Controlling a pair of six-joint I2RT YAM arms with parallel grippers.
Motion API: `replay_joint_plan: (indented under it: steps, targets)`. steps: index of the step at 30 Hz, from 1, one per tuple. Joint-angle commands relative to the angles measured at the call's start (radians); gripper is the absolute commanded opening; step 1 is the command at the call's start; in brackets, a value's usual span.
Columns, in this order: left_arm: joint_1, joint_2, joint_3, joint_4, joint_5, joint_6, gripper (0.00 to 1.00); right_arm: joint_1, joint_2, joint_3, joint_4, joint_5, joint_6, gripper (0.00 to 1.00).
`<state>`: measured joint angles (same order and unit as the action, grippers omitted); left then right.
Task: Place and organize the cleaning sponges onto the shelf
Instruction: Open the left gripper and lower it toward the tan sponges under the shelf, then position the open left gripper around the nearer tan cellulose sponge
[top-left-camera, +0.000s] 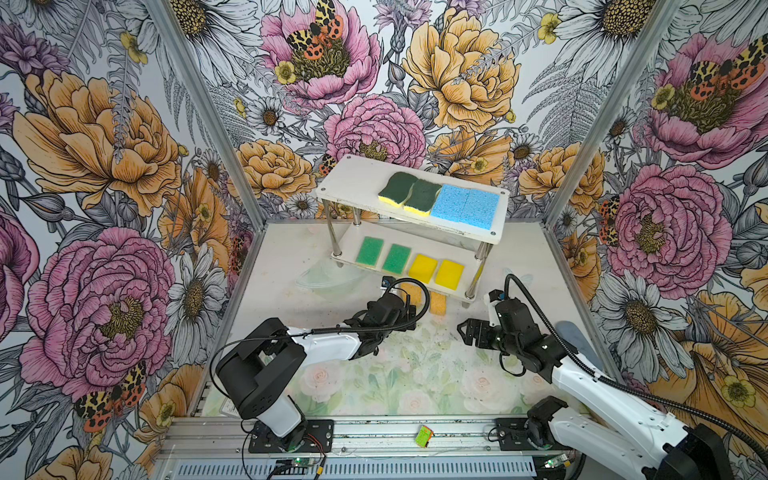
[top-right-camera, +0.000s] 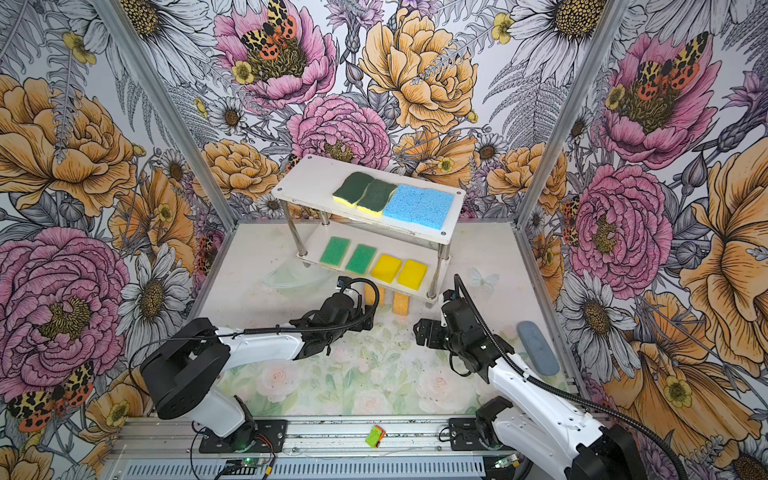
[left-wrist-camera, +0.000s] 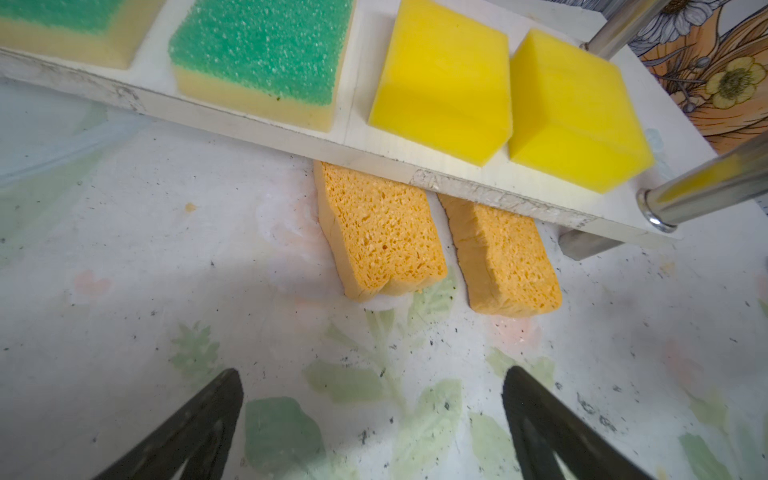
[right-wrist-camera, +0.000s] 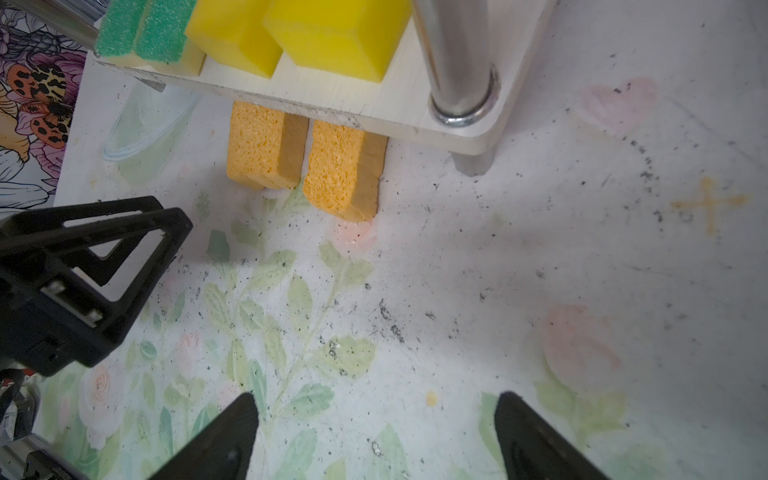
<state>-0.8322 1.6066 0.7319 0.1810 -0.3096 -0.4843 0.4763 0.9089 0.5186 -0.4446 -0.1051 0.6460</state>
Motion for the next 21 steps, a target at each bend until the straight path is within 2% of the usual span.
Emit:
replay_joint_plan:
  steps: [1,21]
  targets:
    - [-0.014,0.025,0.049,0.046,-0.052,0.002,0.99,-0.005,-0.010,-0.009,0.018,0.016,0.004,0.92]
    - [-0.077,0.168,0.196,-0.069,-0.139,0.010,0.99,-0.005,-0.017,-0.017,0.018,0.017,0.001,0.92]
